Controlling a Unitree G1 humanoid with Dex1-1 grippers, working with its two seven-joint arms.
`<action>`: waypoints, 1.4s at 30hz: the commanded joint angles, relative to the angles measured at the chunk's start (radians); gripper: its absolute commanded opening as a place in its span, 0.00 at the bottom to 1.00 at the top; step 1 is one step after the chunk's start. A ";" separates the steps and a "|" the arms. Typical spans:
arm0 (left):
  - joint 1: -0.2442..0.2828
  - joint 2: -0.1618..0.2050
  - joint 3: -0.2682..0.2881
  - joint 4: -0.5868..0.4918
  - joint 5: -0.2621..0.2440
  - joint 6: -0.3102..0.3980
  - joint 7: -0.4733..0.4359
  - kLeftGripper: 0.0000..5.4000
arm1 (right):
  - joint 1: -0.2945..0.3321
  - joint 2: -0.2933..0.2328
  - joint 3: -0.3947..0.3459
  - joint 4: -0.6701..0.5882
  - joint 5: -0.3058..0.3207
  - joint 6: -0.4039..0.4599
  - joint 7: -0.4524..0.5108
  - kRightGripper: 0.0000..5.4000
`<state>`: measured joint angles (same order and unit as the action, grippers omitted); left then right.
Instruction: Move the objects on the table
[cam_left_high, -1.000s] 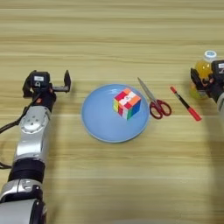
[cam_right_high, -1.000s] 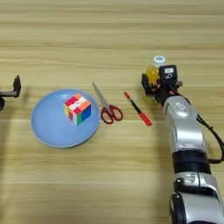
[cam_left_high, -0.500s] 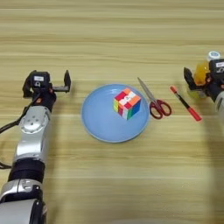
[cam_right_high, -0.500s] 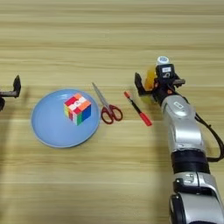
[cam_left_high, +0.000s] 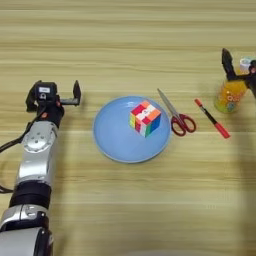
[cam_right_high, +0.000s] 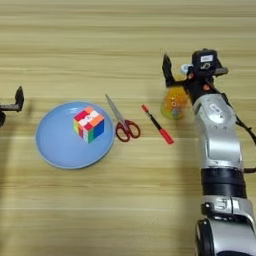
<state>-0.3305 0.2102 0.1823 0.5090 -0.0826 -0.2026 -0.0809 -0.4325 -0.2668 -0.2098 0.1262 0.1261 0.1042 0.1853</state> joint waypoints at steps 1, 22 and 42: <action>-0.010 0.004 -0.002 0.009 0.006 0.007 0.002 1.00 | 0.021 -0.019 -0.031 -0.098 0.023 0.015 -0.012 0.99; -0.011 0.004 -0.003 0.013 0.005 0.001 0.001 1.00 | 0.123 0.072 0.165 -0.341 0.042 0.018 0.056 0.99; -0.009 0.004 -0.004 0.010 0.006 0.002 0.001 1.00 | 0.104 0.110 0.198 -0.091 0.039 -0.047 0.124 0.99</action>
<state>-0.3329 0.2105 0.1822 0.5221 -0.0826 -0.2046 -0.0809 -0.3098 -0.1575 -0.0185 0.0238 0.1664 0.0656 0.2967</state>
